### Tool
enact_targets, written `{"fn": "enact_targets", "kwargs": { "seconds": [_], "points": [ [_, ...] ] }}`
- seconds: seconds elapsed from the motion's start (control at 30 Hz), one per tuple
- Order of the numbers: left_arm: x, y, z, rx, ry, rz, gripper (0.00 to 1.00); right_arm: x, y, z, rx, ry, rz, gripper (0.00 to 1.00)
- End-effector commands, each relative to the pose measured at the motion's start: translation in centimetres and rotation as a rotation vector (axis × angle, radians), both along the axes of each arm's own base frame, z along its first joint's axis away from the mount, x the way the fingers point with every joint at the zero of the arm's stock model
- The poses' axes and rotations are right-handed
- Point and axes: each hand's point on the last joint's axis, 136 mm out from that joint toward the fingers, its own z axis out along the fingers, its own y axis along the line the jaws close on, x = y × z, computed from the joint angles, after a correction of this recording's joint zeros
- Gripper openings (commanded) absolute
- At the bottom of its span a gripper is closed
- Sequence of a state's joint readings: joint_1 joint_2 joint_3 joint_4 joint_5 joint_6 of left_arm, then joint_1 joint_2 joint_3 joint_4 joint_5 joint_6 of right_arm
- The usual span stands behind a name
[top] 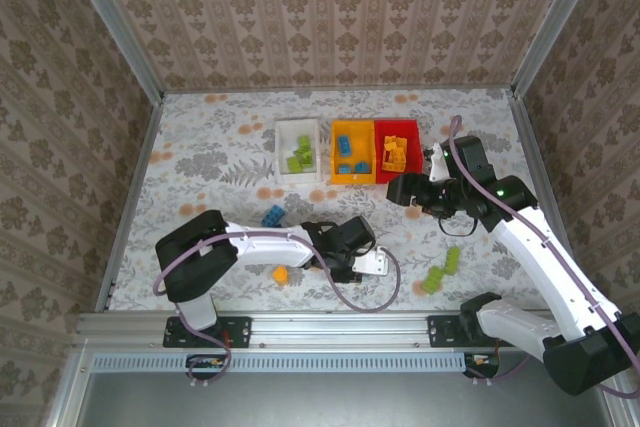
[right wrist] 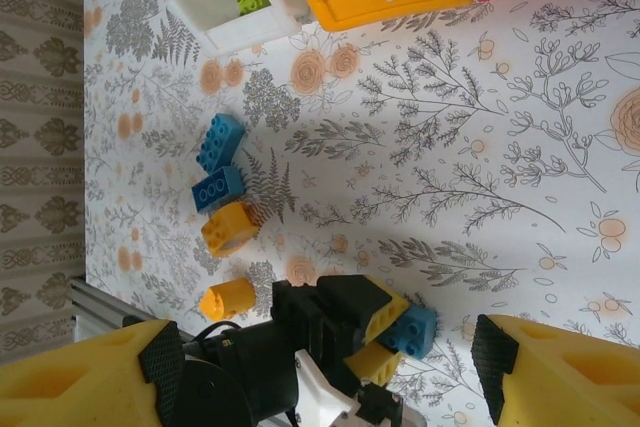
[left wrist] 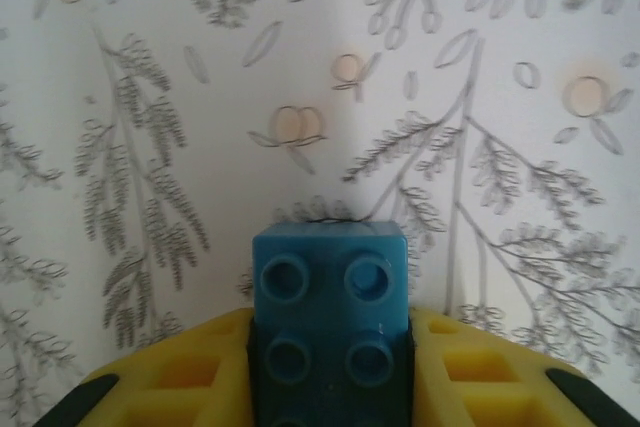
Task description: Sort the legos into containers by color
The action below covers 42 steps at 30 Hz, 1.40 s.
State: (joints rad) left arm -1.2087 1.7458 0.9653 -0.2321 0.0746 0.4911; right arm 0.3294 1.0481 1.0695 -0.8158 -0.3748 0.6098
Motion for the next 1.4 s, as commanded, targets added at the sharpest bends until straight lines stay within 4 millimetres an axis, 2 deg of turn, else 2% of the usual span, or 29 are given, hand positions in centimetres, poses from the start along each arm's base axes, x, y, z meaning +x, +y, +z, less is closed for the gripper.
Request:
{"fn": "enact_targets", "kwargs": {
  "seconds": [0.0, 0.2, 0.3, 0.47, 0.57, 0.67, 0.8, 0.97, 1.17, 1.27, 1.37],
  "points": [
    [3.7, -1.2, 3.8, -0.111, -0.054, 0.173, 0.31, 0.0, 0.2, 1.0, 0.03, -0.006, 0.006, 0.79],
    [12.3, -1.8, 13.4, -0.377, 0.028, 0.531, 0.32, 2.0, 1.4, 3.8, 0.082, -0.114, 0.035, 0.79],
    [17.0, -1.3, 16.0, -0.426, 0.053, 0.687, 0.32, 3.6, 1.8, 5.0, 0.075, -0.142, 0.037, 0.79],
    [24.4, -1.0, 17.6, -0.483, 0.169, 0.889, 0.34, 6.3, 2.4, 6.4, 0.059, -0.171, 0.038, 0.78],
    [28.2, -0.9, 17.5, -0.501, 0.224, 0.993, 0.33, 7.4, 2.7, 6.9, 0.059, -0.17, 0.037, 0.78],
    [31.0, -1.1, 16.2, -0.527, 0.32, 1.07, 0.33, 8.0, 2.4, 7.1, 0.04, -0.169, 0.018, 0.77],
    [32.9, -2.0, 13.7, -0.518, 0.425, 1.121, 0.32, 8.4, 1.5, 6.1, 0.009, -0.132, -0.036, 0.77],
    [33.6, -2.8, 10.9, -0.47, 0.492, 1.177, 0.31, 8.3, 0.5, 4.7, -0.011, -0.09, -0.079, 0.77],
    [33.9, -3.2, 8.5, -0.448, 0.537, 1.238, 0.35, 8.2, 0.5, 4.3, -0.011, -0.08, -0.078, 0.77],
    [33.9, -3.2, 7.4, -0.434, 0.556, 1.26, 0.41, 8.1, 0.5, 4.2, -0.009, -0.076, -0.076, 0.77],
    [33.7, -3.5, 7.3, -0.433, 0.564, 1.256, 0.5, 8.0, 0.5, 4.1, -0.009, -0.07, -0.071, 0.78]
  ]
}}
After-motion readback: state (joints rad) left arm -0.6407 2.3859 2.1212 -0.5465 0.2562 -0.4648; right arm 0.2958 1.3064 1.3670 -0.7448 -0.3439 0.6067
